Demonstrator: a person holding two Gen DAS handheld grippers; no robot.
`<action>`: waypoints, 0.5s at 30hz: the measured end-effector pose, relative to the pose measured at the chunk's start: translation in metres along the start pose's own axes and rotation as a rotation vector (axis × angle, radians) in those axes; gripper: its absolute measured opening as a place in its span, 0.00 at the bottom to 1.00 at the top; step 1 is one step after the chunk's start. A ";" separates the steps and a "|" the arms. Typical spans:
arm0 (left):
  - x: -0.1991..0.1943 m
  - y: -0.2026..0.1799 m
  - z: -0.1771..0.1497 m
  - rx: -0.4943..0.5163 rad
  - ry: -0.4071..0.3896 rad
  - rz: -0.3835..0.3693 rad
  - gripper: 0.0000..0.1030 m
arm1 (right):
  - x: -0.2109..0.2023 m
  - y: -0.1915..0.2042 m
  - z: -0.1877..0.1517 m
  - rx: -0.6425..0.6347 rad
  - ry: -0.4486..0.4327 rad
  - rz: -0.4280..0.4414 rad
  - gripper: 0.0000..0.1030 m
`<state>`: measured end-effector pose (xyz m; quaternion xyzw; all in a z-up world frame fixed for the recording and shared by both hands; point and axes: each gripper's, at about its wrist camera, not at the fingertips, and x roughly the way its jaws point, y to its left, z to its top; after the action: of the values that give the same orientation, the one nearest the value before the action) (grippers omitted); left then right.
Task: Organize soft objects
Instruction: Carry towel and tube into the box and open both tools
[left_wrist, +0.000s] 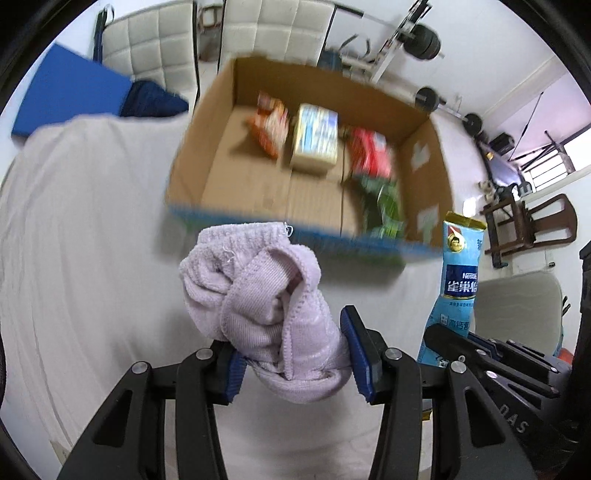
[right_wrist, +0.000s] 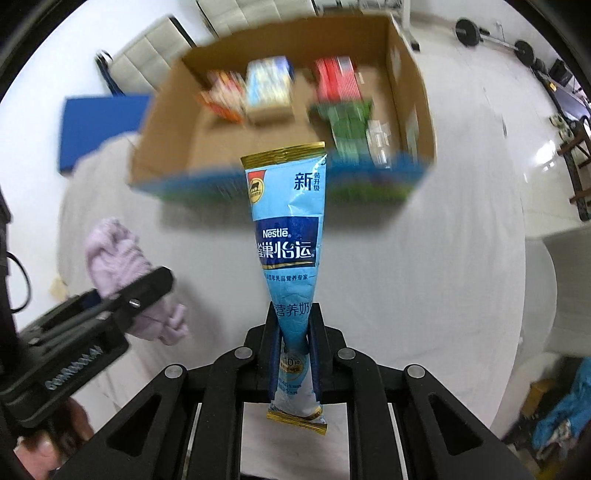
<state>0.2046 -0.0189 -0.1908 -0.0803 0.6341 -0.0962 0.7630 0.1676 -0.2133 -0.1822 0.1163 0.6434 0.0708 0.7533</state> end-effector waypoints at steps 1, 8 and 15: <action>-0.006 -0.001 0.010 0.003 -0.015 -0.001 0.43 | -0.008 -0.001 0.013 -0.005 -0.019 0.009 0.13; -0.002 0.010 0.074 -0.058 -0.079 0.029 0.43 | -0.029 0.024 0.077 0.020 -0.088 0.045 0.13; 0.040 0.029 0.128 -0.128 -0.009 -0.012 0.43 | 0.004 0.022 0.142 0.110 -0.106 0.054 0.13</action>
<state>0.3387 -0.0006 -0.2121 -0.1331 0.6348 -0.0597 0.7587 0.3089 -0.2036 -0.1593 0.1786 0.6021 0.0495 0.7766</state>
